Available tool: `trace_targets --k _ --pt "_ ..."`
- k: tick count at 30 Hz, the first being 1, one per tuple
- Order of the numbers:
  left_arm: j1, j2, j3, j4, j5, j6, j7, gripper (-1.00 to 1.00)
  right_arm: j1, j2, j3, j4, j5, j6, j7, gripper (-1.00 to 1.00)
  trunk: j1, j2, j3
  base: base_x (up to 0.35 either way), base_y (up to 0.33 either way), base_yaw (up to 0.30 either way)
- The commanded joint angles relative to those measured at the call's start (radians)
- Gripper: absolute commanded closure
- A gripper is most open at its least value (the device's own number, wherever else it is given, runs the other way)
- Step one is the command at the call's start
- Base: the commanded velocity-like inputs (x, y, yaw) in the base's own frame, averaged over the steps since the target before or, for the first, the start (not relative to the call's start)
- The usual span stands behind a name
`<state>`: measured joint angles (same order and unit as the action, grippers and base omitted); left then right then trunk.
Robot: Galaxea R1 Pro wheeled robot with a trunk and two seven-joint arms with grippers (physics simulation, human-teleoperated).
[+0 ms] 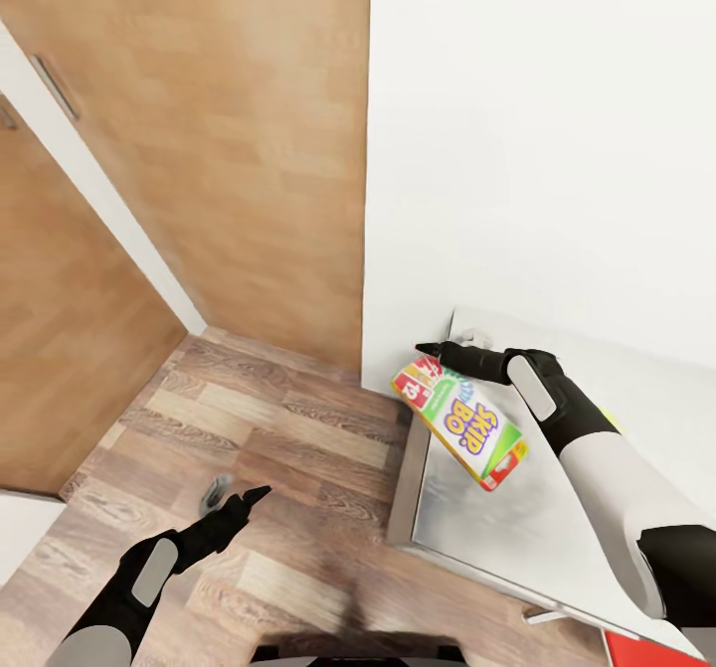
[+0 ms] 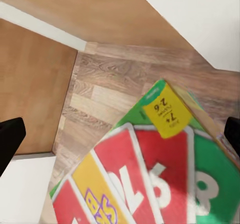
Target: Put all the toys in the child's room - the three board games (two on the bed and one on the table), the two jigsaw puzzles on the table, and the tennis ball on the table - inside the toy box on the table in the child's room.
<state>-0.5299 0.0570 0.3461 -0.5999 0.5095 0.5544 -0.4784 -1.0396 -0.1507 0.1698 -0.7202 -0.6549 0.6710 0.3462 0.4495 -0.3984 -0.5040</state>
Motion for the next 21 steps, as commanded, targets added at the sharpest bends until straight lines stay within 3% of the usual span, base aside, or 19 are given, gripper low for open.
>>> trace_targets --k 1,11,19,21 --pt "-0.001 0.000 0.004 0.000 0.003 0.008 -0.002 -1.00 0.000 -0.001 0.002 -0.001 -0.001 0.002 0.001 -1.00 0.001 -0.002 -0.001 0.000 0.000 0.245" --pt "-0.001 -0.001 0.001 0.000 0.002 0.008 -0.002 -1.00 0.000 -0.004 0.001 -0.002 -0.001 0.002 0.003 -1.00 0.001 -0.002 0.002 0.000 0.000 0.243" --pt "-0.003 -0.005 -0.005 -0.001 0.000 0.007 -0.002 -1.00 0.002 -0.014 -0.001 -0.003 -0.001 0.000 0.001 -1.00 0.001 -0.002 0.003 0.000 0.000 0.083" --pt "-0.005 -0.007 -0.006 -0.001 -0.001 0.000 -0.001 -1.00 0.003 -0.027 -0.002 -0.007 -0.001 -0.002 0.001 -1.00 0.001 -0.002 0.003 0.000 0.000 0.032"
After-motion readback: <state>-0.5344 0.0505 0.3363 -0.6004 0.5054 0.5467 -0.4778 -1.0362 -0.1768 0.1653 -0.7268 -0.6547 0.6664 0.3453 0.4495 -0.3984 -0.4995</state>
